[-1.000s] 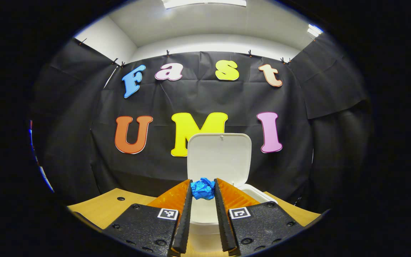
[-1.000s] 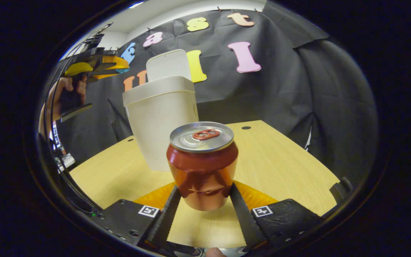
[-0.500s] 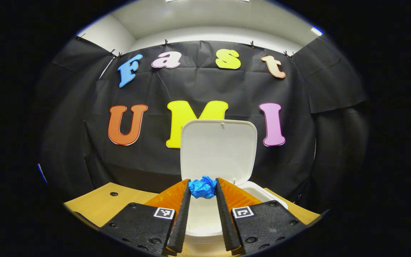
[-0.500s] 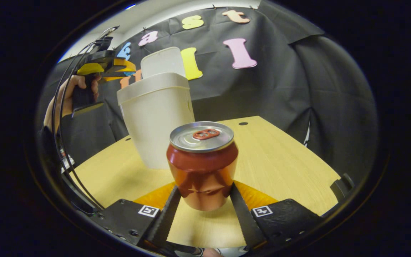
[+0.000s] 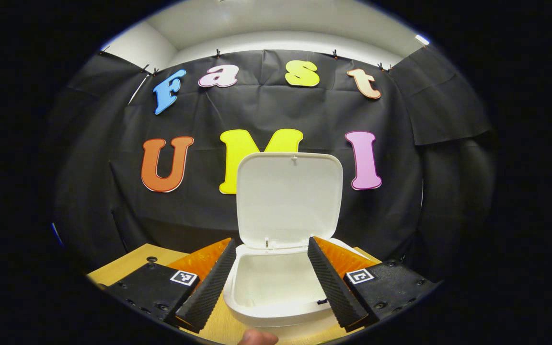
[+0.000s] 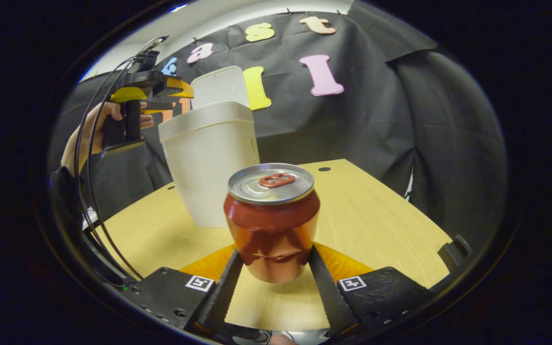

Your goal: Press the lid of the desktop garbage bin to open it, pick up the crumpled paper on the desktop and throw it into the bin, then pick up the pop can on the desktop and drop it into the bin, and finally close the garbage bin lid.

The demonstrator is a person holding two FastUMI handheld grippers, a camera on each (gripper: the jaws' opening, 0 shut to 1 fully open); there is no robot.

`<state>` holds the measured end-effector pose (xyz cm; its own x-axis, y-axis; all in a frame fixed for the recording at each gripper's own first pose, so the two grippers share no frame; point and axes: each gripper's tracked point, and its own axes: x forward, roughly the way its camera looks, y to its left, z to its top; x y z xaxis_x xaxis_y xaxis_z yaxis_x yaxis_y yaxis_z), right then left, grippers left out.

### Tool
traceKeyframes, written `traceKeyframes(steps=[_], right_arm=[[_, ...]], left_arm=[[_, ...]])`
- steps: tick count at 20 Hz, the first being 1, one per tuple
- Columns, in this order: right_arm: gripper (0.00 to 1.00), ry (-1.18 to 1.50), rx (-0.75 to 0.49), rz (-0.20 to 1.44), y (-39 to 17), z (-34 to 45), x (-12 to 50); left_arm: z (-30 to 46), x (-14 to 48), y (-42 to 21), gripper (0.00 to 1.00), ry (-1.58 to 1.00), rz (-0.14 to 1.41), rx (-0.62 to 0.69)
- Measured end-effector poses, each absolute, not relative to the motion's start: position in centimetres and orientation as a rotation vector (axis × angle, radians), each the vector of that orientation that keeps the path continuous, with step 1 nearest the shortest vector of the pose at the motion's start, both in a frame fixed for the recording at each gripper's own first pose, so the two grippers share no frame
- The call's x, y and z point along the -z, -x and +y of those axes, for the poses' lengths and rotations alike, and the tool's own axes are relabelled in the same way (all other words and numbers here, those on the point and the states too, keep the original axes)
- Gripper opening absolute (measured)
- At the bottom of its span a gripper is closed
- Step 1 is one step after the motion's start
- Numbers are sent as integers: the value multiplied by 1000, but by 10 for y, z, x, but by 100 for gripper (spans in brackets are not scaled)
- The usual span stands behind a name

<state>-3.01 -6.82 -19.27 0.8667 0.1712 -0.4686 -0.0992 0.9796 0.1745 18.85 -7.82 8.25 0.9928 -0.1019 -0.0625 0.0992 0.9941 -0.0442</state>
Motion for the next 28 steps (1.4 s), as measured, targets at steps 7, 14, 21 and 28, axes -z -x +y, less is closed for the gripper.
traceKeyframes(steps=[7, 14, 21, 28], right_arm=[[79, -137, -148, 498, 32, -62, 186], [79, -94, -165, 457, 22, -57, 153], [79, -73, -294, 396, -15, -27, 64], [79, -61, -363, 322, -78, 8, -18]], left_arm=[[-70, -94, -170, 96, 35, 32, 106], [-42, -75, -121, 96, 35, 28, 96], [-9, -51, -67, 96, -13, -11, 65], [22, 7, -22, 97, 1, 27, -18]])
